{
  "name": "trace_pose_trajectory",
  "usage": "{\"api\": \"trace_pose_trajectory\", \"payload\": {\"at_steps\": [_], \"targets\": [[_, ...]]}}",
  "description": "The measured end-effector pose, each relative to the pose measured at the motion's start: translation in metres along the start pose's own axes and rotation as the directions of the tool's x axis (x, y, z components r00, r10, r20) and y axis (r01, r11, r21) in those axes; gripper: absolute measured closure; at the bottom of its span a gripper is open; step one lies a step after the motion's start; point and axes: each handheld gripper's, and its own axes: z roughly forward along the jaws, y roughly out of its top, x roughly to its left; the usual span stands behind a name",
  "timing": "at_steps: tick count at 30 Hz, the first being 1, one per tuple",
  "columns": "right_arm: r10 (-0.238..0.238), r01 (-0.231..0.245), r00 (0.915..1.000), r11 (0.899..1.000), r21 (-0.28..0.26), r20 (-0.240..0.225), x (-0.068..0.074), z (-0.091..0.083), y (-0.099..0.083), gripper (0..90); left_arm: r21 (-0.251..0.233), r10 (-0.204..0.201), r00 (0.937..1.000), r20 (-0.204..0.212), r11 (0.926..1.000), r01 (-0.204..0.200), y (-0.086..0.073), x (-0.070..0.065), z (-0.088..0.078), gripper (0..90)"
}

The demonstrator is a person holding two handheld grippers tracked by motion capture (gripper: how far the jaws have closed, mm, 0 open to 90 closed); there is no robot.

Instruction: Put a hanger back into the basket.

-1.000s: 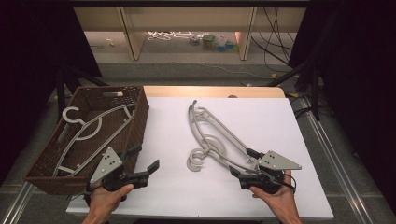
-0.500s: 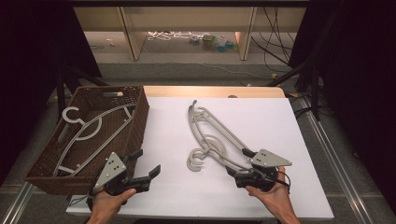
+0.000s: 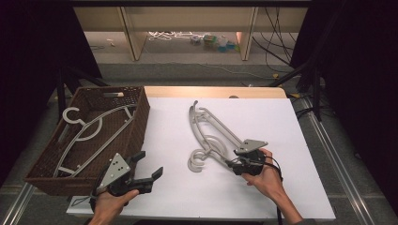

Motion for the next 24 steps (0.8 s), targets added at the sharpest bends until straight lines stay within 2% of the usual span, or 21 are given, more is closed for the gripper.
{"api": "trace_pose_trajectory", "payload": {"at_steps": [1, 2, 4, 6, 7, 9, 11, 14, 16, 17, 19, 21, 22, 24], "targets": [[-0.008, 0.008, 0.9999, 1.000, 0.004, 0.011, 0.000, 0.004, 0.001, 51.0, -0.001, -0.005, 1.0000, 0.003, 1.0000, 0.005, 0.000, 0.000, 0.000, 16.6], [-0.013, 0.013, 0.9999, 0.999, 0.045, -0.004, 0.000, 0.005, 0.002, 52.5, 0.001, -0.001, 1.0000, 0.004, 1.0000, 0.001, 0.000, 0.000, 0.000, 16.6], [-0.020, 0.020, 0.9998, 0.997, 0.070, -0.005, -0.001, 0.011, 0.003, 54.8, 0.002, 0.001, 1.0000, 0.003, 1.0000, -0.001, 0.000, 0.000, 0.000, 16.7], [-0.049, 0.049, 0.9988, 0.995, 0.092, 0.003, -0.003, 0.017, 0.004, 58.5, 0.000, 0.001, 1.0000, 0.002, 1.0000, -0.001, 0.000, 0.001, 0.000, 16.6], [-0.043, 0.041, 0.9989, 0.993, 0.111, 0.017, -0.002, 0.019, 0.004, 60.0, 0.002, -0.004, 1.0000, 0.003, 1.0000, 0.004, -0.001, 0.000, 0.000, 16.6], [-0.045, 0.043, 0.9989, 0.989, 0.140, 0.011, -0.004, 0.022, 0.005, 63.1, 0.005, 0.004, 1.0000, 0.003, 1.0000, -0.004, -0.001, 0.001, 0.000, 16.7], [-0.053, 0.050, 0.9985, 0.988, 0.145, 0.014, -0.007, 0.027, 0.006, 64.8, 0.003, -0.001, 1.0000, 0.005, 1.0000, 0.001, 0.000, 0.001, 0.000, 16.7], [-0.071, 0.072, 0.9974, 0.985, 0.160, -0.014, -0.010, 0.031, 0.007, 67.0, 0.003, 0.005, 0.9999, 0.013, 1.0000, -0.005, -0.001, 0.001, 0.001, 16.6], [-0.049, 0.054, 0.9983, 0.980, 0.193, -0.029, -0.010, 0.031, 0.010, 69.6, 0.002, 0.000, 0.9998, 0.018, 1.0000, 0.000, -0.001, 0.001, 0.002, 16.8], [-0.067, 0.073, 0.9972, 0.978, 0.198, -0.034, -0.011, 0.033, 0.010, 70.3, 0.013, -0.002, 0.9999, 0.015, 0.9999, 0.002, -0.001, 0.001, 0.001, 16.9], [-0.071, 0.078, 0.9967, 0.975, 0.209, -0.039, -0.011, 0.037, 0.011, 71.4, 0.021, 0.001, 0.9997, 0.026, 0.9998, -0.001, -0.001, 0.001, 0.002, 16.8], [-0.053, 0.062, 0.9974, 0.973, 0.222, -0.048, -0.012, 0.038, 0.013, 72.3, 0.019, -0.002, 0.9996, 0.029, 0.9998, 0.001, -0.002, 0.000, 0.003, 16.8], [-0.039, 0.053, 0.9973, 0.970, 0.237, -0.063, -0.013, 0.038, 0.015, 75.0, 0.030, 0.010, 0.9996, 0.026, 0.9995, -0.011, -0.002, 0.000, 0.003, 16.8], [-0.038, 0.056, 0.9959, 0.972, 0.230, -0.082, -0.014, 0.039, 0.015, 80.4, 0.037, 0.016, 0.9994, 0.030, 0.9992, -0.017, -0.002, 0.000, 0.004, 16.8]]}}
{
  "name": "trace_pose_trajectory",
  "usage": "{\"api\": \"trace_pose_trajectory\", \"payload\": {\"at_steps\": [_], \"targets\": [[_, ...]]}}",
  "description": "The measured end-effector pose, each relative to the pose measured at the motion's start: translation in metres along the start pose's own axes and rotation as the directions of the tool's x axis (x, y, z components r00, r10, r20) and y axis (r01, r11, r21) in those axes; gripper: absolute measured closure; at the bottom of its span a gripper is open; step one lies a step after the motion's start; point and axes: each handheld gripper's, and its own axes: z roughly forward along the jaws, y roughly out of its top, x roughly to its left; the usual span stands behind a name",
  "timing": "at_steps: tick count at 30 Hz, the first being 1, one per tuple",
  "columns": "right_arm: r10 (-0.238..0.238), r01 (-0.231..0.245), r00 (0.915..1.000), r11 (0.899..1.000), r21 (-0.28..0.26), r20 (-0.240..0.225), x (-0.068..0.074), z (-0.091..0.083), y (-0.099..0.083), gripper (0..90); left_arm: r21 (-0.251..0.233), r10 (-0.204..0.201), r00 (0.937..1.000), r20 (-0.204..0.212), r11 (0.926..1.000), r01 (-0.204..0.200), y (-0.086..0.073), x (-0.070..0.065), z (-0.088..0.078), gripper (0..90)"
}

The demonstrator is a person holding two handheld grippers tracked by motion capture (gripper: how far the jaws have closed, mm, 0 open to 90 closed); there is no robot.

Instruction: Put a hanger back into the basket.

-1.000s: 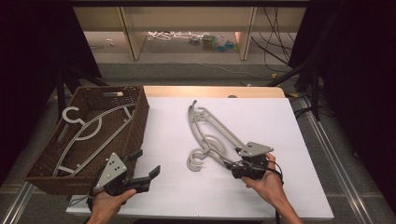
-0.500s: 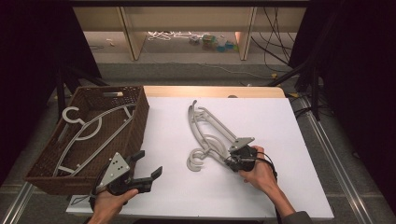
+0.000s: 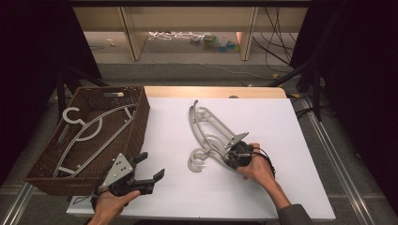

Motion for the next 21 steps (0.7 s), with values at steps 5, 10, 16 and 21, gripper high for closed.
{"api": "trace_pose_trajectory", "payload": {"at_steps": [5, 10, 16, 21], "targets": [[-0.031, 0.030, 0.9993, 0.999, 0.012, 0.021, 0.001, -0.003, 0.002, 81.3, -0.004, 0.003, 1.0000, 0.008, 1.0000, -0.003, 0.000, -0.001, 0.001, 17.0], [-0.043, 0.045, 0.9978, 0.999, -0.030, 0.051, -0.005, -0.022, 0.002, 81.9, 0.004, 0.010, 0.9999, -0.002, 0.9999, -0.010, 0.000, -0.001, 0.001, 17.3], [-0.035, 0.038, 0.9987, 0.995, -0.087, 0.037, -0.009, -0.039, 0.002, 82.2, 0.008, 0.021, 0.9997, -0.009, 0.9997, -0.021, 0.000, -0.001, 0.001, 17.6], [-0.030, 0.040, 0.9976, 0.986, -0.164, 0.062, -0.007, -0.049, 0.002, 82.3, 0.002, 0.030, 0.9994, -0.015, 0.9995, -0.030, 0.001, -0.001, 0.001, 17.9]]}}
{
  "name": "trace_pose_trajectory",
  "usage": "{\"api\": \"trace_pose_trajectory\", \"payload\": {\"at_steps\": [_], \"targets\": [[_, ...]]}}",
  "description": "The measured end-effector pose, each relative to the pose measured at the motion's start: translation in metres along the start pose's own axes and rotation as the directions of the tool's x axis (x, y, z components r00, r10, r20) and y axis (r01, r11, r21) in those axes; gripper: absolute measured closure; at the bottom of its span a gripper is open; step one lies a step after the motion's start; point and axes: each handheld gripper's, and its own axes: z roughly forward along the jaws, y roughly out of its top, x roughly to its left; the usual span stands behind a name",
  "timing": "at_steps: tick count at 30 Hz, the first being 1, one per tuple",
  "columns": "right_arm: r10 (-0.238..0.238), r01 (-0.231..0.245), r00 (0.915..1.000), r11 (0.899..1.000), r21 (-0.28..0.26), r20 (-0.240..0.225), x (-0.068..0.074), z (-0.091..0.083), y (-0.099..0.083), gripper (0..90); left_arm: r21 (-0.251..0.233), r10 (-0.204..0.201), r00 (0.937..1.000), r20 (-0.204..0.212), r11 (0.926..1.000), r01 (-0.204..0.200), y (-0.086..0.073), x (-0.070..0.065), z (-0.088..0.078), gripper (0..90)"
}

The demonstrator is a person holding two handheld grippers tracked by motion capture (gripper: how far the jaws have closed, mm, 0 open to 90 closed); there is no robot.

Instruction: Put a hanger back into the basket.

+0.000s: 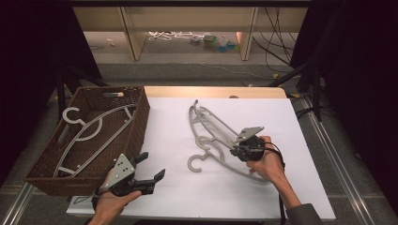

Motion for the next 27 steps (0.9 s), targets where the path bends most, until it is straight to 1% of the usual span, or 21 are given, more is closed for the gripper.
{"api": "trace_pose_trajectory", "payload": {"at_steps": [1, 2, 3, 4, 5, 8, 9, 10, 11, 12, 13, 14, 16, 18, 19, 20, 21, 22, 23, 24, 27], "targets": [[-0.011, 0.011, 0.9999, 1.000, -0.016, 0.001, -0.002, -0.003, 0.001, 82.3, 0.004, 0.006, 1.0000, 0.000, 1.0000, -0.006, 0.000, 0.000, 0.000, 18.0], [0.006, -0.006, 1.0000, 1.000, -0.022, 0.001, -0.001, -0.007, 0.001, 82.3, 0.006, 0.007, 1.0000, -0.003, 1.0000, -0.007, 0.000, 0.000, 0.000, 17.9], [-0.007, 0.007, 1.0000, 0.999, -0.039, -0.003, -0.003, -0.009, 0.002, 82.3, 0.004, 0.011, 0.9999, -0.005, 0.9999, -0.011, 0.000, 0.000, 0.000, 17.9], [-0.001, 0.000, 1.0000, 0.999, -0.054, -0.001, -0.003, -0.013, 0.002, 82.4, 0.001, 0.005, 1.0000, -0.005, 1.0000, -0.005, 0.000, -0.001, 0.000, 18.0], [0.012, -0.012, 0.9999, 0.998, -0.058, -0.008, -0.002, -0.016, 0.002, 82.3, 0.001, 0.007, 1.0000, -0.005, 1.0000, -0.007, 0.000, -0.001, 0.000, 18.3], [0.005, -0.005, 1.0000, 0.997, -0.076, -0.002, -0.001, -0.023, 0.001, 82.3, 0.003, 0.012, 0.9999, 0.002, 0.9999, -0.012, -0.001, -0.002, 0.001, 18.4], [0.002, -0.002, 1.0000, 0.997, -0.075, -0.001, -0.001, -0.024, 0.001, 82.3, 0.001, 0.022, 0.9997, 0.004, 0.9997, -0.022, 0.000, -0.002, 0.001, 18.5], [0.000, -0.001, 0.9999, 0.997, -0.072, -0.015, -0.001, -0.026, 0.001, 82.4, -0.001, 0.019, 0.9998, 0.002, 0.9998, -0.019, 0.000, -0.003, 0.001, 18.6], [-0.001, -0.001, 0.9998, 0.998, -0.068, -0.018, 0.000, -0.027, 0.000, 82.3, -0.001, 0.027, 0.9996, 0.004, 0.9996, -0.027, -0.001, -0.003, 0.003, 18.8], [-0.007, 0.005, 0.9999, 0.996, -0.084, -0.015, 0.002, -0.027, -0.001, 82.4, 0.008, 0.039, 0.9992, 0.003, 0.9992, -0.039, -0.001, -0.004, 0.004, 18.9], [-0.002, 0.001, 0.9999, 0.996, -0.085, -0.012, 0.003, -0.028, -0.001, 82.3, -0.003, 0.071, 0.9975, 0.009, 0.9975, -0.071, 0.000, -0.002, 0.005, 19.1], [-0.005, 0.003, 0.9998, 0.996, -0.086, -0.021, 0.003, -0.029, -0.001, 82.4, 0.005, 0.080, 0.9968, 0.009, 0.9968, -0.080, 0.000, -0.003, 0.005, 19.3], [-0.007, 0.005, 0.9995, 0.996, -0.091, -0.030, 0.005, -0.031, -0.002, 82.3, -0.004, 0.087, 0.9960, 0.023, 0.9962, -0.086, 0.000, -0.005, 0.007, 19.9], [-0.012, 0.008, 0.9991, 0.995, -0.098, -0.041, 0.009, -0.034, -0.003, 82.4, 0.003, 0.097, 0.9948, 0.031, 0.9953, -0.097, 0.000, -0.009, 0.010, 20.2], [-0.019, 0.014, 0.9982, 0.996, -0.086, -0.057, 0.010, -0.036, -0.003, 82.4, 0.009, 0.103, 0.9940, 0.037, 0.9946, -0.103, 0.000, -0.010, 0.011, 20.5], [-0.017, 0.012, 0.9986, 0.995, -0.096, -0.050, 0.013, -0.037, -0.004, 82.3, 0.009, 0.106, 0.9933, 0.046, 0.9942, -0.107, 0.000, -0.011, 0.013, 20.4], [-0.027, 0.021, 0.9973, 0.996, -0.083, -0.068, 0.014, -0.039, -0.005, 82.4, 0.017, 0.112, 0.9926, 0.048, 0.9935, -0.112, 0.001, -0.012, 0.015, 20.1], [-0.026, 0.020, 0.9978, 0.995, -0.096, -0.061, 0.016, -0.039, -0.005, 82.3, 0.024, 0.118, 0.9916, 0.052, 0.9926, -0.119, 0.002, -0.013, 0.017, 19.8], [-0.032, 0.025, 0.9960, 0.996, -0.085, -0.083, 0.017, -0.040, -0.005, 82.3, 0.031, 0.134, 0.9895, 0.056, 0.9903, -0.136, 0.002, -0.014, 0.019, 20.1], [-0.035, 0.027, 0.9963, 0.995, -0.099, -0.079, 0.020, -0.039, -0.005, 82.3, 0.033, 0.135, 0.9893, 0.055, 0.9900, -0.137, 0.001, -0.016, 0.021, 20.3], [-0.056, 0.046, 0.9934, 0.994, -0.102, -0.100, 0.025, -0.041, -0.005, 82.3, 0.039, 0.149, 0.9871, 0.060, 0.9877, -0.151, 0.002, -0.018, 0.026, 19.8]]}}
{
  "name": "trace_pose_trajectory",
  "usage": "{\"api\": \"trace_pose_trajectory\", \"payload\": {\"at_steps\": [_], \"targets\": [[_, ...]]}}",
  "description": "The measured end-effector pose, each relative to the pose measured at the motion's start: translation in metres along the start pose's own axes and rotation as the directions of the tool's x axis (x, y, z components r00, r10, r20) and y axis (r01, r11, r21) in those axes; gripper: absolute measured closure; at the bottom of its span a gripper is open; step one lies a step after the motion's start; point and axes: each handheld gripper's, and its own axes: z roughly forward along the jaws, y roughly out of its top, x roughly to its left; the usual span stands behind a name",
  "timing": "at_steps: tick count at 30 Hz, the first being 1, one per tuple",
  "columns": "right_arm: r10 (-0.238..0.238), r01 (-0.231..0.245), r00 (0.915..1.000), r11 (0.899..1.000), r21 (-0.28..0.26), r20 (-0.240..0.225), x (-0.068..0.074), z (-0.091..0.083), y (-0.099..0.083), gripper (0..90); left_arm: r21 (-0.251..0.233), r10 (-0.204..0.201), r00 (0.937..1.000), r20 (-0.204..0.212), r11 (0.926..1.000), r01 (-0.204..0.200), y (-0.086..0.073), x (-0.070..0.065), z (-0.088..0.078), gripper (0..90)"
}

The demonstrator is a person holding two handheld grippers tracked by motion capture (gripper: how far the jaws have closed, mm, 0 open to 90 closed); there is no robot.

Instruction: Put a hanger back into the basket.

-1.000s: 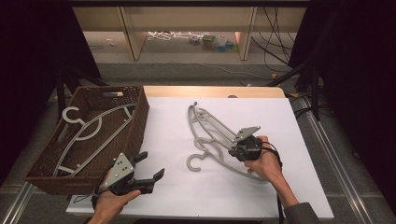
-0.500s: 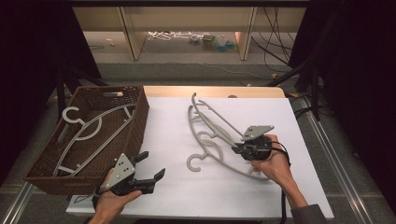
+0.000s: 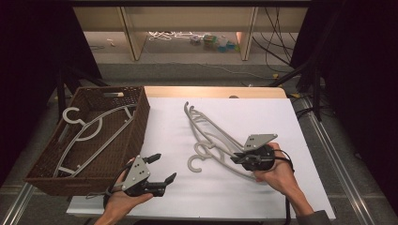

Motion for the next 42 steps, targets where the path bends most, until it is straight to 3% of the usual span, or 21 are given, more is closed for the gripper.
{"api": "trace_pose_trajectory", "payload": {"at_steps": [7, 9, 10, 12, 18, 19, 20, 22, 23, 26, 27, 28, 33, 34, 35, 36, 38, 39, 40, 41, 42], "targets": [[-0.015, 0.015, 0.9988, 1.000, -0.004, -0.046, 0.016, -0.004, -0.003, 82.3, -0.004, 0.047, 0.9987, -0.019, 0.9989, -0.047, 0.009, 0.002, 0.013, 19.1], [-0.033, 0.033, 0.9983, 0.999, -0.003, -0.049, 0.020, -0.006, -0.003, 82.3, 0.024, 0.064, 0.9979, 0.009, 0.9976, -0.064, 0.014, 0.003, 0.016, 18.8], [-0.040, 0.041, 0.9978, 0.999, 0.004, -0.052, 0.023, -0.007, -0.003, 82.4, 0.037, 0.079, 0.9967, 0.019, 0.9962, -0.080, 0.017, 0.003, 0.017, 18.2], [-0.051, 0.051, 0.9962, 0.999, 0.001, -0.070, 0.027, -0.008, -0.004, 82.4, 0.027, 0.114, 0.9935, -0.004, 0.9932, -0.114, 0.020, 0.004, 0.019, 18.9], [-0.080, 0.081, 0.9913, 0.997, 0.002, -0.104, 0.037, -0.012, -0.005, 82.4, 0.049, 0.163, 0.9864, 0.024, 0.9853, -0.164, 0.024, 0.000, 0.026, 20.1], [-0.081, 0.082, 0.9898, 0.997, 0.008, -0.117, 0.039, -0.012, -0.005, 82.4, 0.051, 0.195, 0.9801, 0.037, 0.9791, -0.197, 0.025, 0.000, 0.027, 20.7], [-0.087, 0.089, 0.9886, 0.996, 0.011, -0.123, 0.041, -0.012, -0.005, 82.3, 0.050, 0.192, 0.9805, 0.042, 0.9797, -0.194, 0.025, -0.003, 0.028, 21.4], [-0.096, 0.100, 0.9865, 0.995, 0.019, -0.133, 0.043, -0.011, -0.005, 82.4, 0.056, 0.244, 0.9686, 0.045, 0.9675, -0.247, 0.027, -0.005, 0.031, 21.6], [-0.099, 0.102, 0.9855, 0.995, 0.019, -0.138, 0.046, -0.009, -0.003, 82.3, 0.058, 0.244, 0.9687, 0.044, 0.9673, -0.247, 0.027, -0.006, 0.032, 21.6], [-0.113, 0.117, 0.9806, 0.993, 0.018, -0.160, 0.050, -0.008, 0.000, 82.4, 0.066, 0.272, 0.9594, 0.076, 0.9587, -0.277, 0.028, -0.005, 0.036, 22.9], [-0.122, 0.126, 0.9799, 0.992, 0.016, -0.158, 0.051, -0.008, 0.000, 82.4, 0.067, 0.265, 0.9604, 0.085, 0.9602, -0.271, 0.027, -0.007, 0.037, 23.8], [-0.124, 0.128, 0.9779, 0.992, 0.015, -0.168, 0.052, -0.008, 0.001, 82.4, 0.070, 0.292, 0.9514, 0.099, 0.9517, -0.299, 0.027, -0.007, 0.038, 25.1], [-0.135, 0.140, 0.9722, 0.990, 0.014, -0.191, 0.056, -0.006, 0.003, 82.4, 0.062, 0.325, 0.9371, 0.128, 0.9403, -0.334, 0.026, -0.010, 0.039, 29.9], [-0.140, 0.145, 0.9716, 0.989, 0.013, -0.191, 0.056, -0.006, 0.003, 82.4, 0.055, 0.353, 0.9254, 0.139, 0.9303, -0.363, 0.027, -0.011, 0.039, 29.9], [-0.142, 0.147, 0.9706, 0.989, 0.012, -0.195, 0.056, -0.005, 0.003, 82.4, 0.056, 0.350, 0.9246, 0.151, 0.9308, -0.361, 0.026, -0.012, 0.040, 31.0], [-0.145, 0.150, 0.9700, 0.989, 0.013, -0.195, 0.056, -0.005, 0.003, 82.4, 0.050, 0.359, 0.9187, 0.164, 0.9271, -0.371, 0.026, -0.013, 0.040, 33.0], [-0.149, 0.154, 0.9668, 0.988, 0.008, -0.207, 0.057, -0.006, 0.003, 82.4, 0.042, 0.392, 0.9016, 0.182, 0.9130, -0.406, 0.026, -0.013, 0.041, 35.5], [-0.147, 0.151, 0.9640, 0.988, 0.002, -0.221, 0.057, -0.007, 0.003, 82.4, 0.044, 0.392, 0.9004, 0.189, 0.9127, -0.406, 0.025, -0.013, 0.042, 36.0], [-0.148, 0.151, 0.9610, 0.989, -0.005, -0.234, 0.057, -0.007, 0.004, 82.4, 0.051, 0.406, 0.8930, 0.194, 0.9050, -0.422, 0.025, -0.013, 0.042, 36.6], [-0.155, 0.158, 0.9589, 0.987, -0.010, -0.238, 0.057, -0.007, 0.004, 82.4, 0.052, 0.399, 0.8959, 0.195, 0.9078, -0.416, 0.024, -0.013, 0.043, 37.0], [-0.155, 0.157, 0.9564, 0.988, -0.013, -0.247, 0.058, -0.007, 0.005, 82.4, 0.053, 0.415, 0.8883, 0.197, 0.9003, -0.432, 0.024, -0.012, 0.044, 39.0]]}}
